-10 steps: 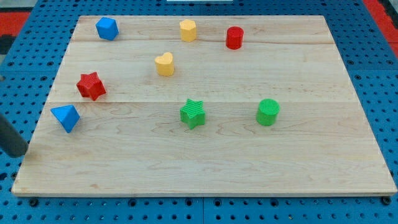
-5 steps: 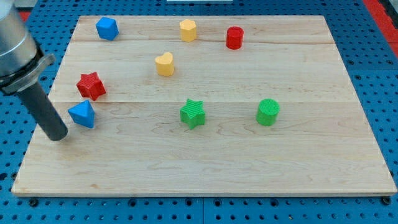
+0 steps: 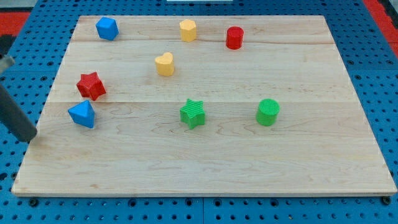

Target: Move the triangle to the bottom right of the red star

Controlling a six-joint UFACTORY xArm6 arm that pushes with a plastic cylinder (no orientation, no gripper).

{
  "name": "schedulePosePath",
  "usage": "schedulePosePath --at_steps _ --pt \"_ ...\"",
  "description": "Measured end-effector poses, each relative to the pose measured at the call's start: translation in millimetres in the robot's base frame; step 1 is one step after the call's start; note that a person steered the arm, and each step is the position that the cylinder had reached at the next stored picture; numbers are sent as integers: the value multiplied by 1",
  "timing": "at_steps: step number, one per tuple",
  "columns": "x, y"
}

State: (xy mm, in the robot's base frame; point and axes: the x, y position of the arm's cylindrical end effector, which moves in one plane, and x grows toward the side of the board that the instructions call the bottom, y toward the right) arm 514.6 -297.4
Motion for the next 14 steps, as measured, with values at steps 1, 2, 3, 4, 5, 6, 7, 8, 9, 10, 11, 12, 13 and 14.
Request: schedulePosePath --at_steps 1,2,3,4,5,6,7,8,9,10,11,12,13,14 --pt "-9 14" --pt "-26 14" --pt "-41 20" --pt "-40 66" --pt "-38 99" --pt "-33 113" --pt "-11 90" --pt "-4 119" --pt "-19 135" --pt "-16 137" --pt "19 139" --pt "19 139" --pt "17 139" --pt "-16 171"
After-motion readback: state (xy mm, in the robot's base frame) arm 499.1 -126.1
